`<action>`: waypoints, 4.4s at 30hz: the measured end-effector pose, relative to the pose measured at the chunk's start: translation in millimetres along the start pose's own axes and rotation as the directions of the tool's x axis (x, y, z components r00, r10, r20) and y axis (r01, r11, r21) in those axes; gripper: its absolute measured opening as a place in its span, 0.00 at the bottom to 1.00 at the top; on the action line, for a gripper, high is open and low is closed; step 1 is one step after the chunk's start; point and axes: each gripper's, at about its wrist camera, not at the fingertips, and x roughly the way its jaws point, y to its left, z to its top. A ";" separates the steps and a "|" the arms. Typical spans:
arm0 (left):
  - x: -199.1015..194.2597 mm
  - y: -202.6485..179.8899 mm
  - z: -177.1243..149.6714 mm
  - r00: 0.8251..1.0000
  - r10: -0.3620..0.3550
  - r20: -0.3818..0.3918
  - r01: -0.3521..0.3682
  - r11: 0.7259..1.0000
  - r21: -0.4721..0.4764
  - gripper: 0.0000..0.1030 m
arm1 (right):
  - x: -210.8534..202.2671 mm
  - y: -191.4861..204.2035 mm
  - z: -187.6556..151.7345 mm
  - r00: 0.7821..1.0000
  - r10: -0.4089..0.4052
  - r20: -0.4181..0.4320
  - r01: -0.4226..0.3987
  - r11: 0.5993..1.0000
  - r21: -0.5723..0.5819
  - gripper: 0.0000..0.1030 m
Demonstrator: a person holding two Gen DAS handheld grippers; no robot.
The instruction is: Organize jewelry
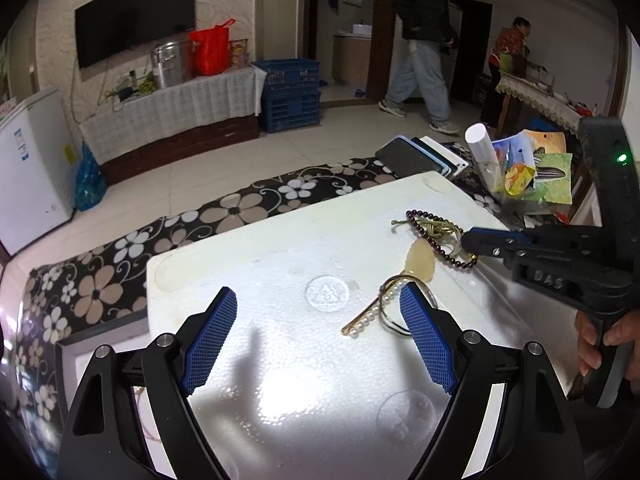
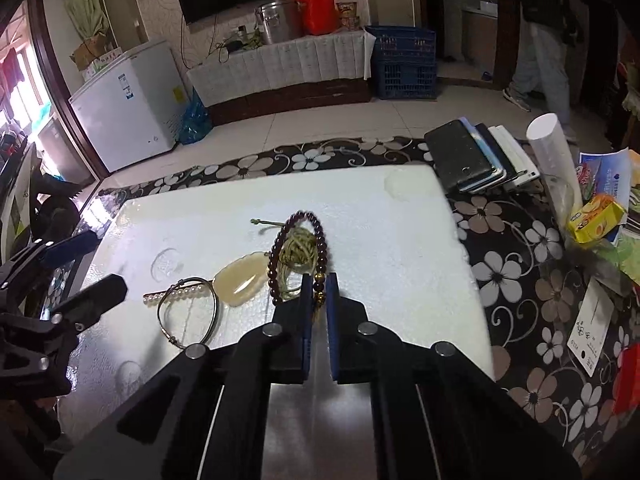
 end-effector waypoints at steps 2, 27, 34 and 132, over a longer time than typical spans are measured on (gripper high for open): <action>1.0 -2.6 0.0 1.000 -0.015 -0.007 0.015 1.000 0.007 0.83 | -10.4 -3.0 0.3 1.000 0.005 0.025 -0.005 1.000 0.000 0.06; 16.5 -38.0 -8.6 0.982 -0.110 -0.152 0.119 0.992 0.051 0.55 | -65.0 -4.1 5.0 0.981 0.103 0.165 -0.097 0.994 -0.039 0.05; 19.9 -31.7 -4.3 0.981 -0.140 -0.133 0.141 0.990 0.001 0.40 | -65.3 -5.5 3.7 0.980 0.113 0.162 -0.109 0.993 -0.033 0.05; -45.0 224.6 -101.3 0.961 0.239 -0.140 -0.259 0.955 -0.146 0.46 | -20.7 275.4 -54.1 0.914 0.398 -0.083 -0.403 0.856 -0.325 0.05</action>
